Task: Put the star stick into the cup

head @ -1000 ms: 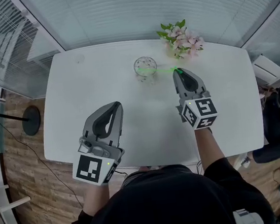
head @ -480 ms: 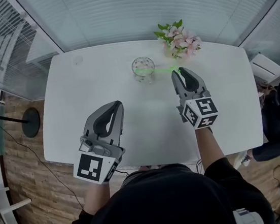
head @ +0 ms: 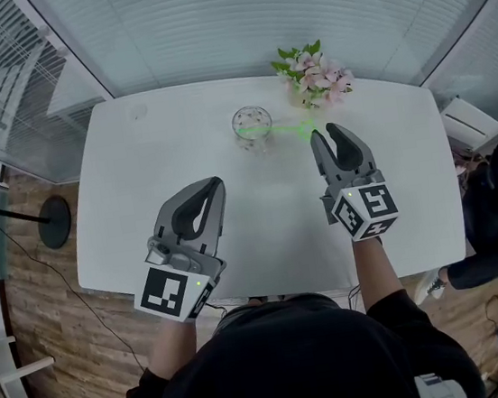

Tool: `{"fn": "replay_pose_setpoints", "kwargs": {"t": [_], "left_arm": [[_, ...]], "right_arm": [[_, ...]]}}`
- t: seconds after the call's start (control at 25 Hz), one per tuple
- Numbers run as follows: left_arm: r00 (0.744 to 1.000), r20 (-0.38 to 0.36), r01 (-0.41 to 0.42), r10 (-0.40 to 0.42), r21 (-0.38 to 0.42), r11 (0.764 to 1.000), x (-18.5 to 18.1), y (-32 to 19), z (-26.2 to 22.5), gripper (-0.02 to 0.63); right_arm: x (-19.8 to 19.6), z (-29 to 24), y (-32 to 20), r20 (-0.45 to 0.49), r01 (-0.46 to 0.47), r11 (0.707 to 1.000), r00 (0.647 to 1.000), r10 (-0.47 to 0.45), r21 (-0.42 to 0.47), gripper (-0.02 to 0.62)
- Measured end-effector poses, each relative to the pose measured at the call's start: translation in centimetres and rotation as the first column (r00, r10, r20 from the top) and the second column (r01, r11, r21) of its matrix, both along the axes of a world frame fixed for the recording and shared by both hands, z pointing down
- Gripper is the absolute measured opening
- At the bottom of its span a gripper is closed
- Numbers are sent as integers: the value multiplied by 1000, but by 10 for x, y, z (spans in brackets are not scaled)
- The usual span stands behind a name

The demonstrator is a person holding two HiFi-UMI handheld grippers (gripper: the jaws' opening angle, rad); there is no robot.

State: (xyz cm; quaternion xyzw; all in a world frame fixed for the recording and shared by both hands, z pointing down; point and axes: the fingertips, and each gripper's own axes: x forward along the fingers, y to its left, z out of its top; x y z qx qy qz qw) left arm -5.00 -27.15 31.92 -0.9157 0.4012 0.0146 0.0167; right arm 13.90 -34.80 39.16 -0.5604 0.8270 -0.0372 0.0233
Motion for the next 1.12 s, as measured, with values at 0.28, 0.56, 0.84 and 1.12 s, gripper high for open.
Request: {"fn": "replay_pose_setpoints", "kwargs": {"t": [0.28, 0.56, 0.84, 1.12], "left_arm": [[1000, -7, -29, 29, 16, 999, 12, -2, -5, 14], [998, -3, -60, 60, 18, 998, 22, -3, -5, 14], [997, 9, -81, 81, -3, 997, 25, -7, 0, 14], [996, 8, -90, 90, 8, 996, 27, -9, -4, 14]], "right_arm": [[0, -29, 24, 21, 22, 998, 1000, -23, 52, 120], [1, -54, 49, 10, 32, 996, 999, -33, 79, 121], [1, -69, 64, -12, 50, 994, 999, -49, 93, 121], [1, -83, 77, -6, 48, 992, 999, -48, 115, 120]]}}
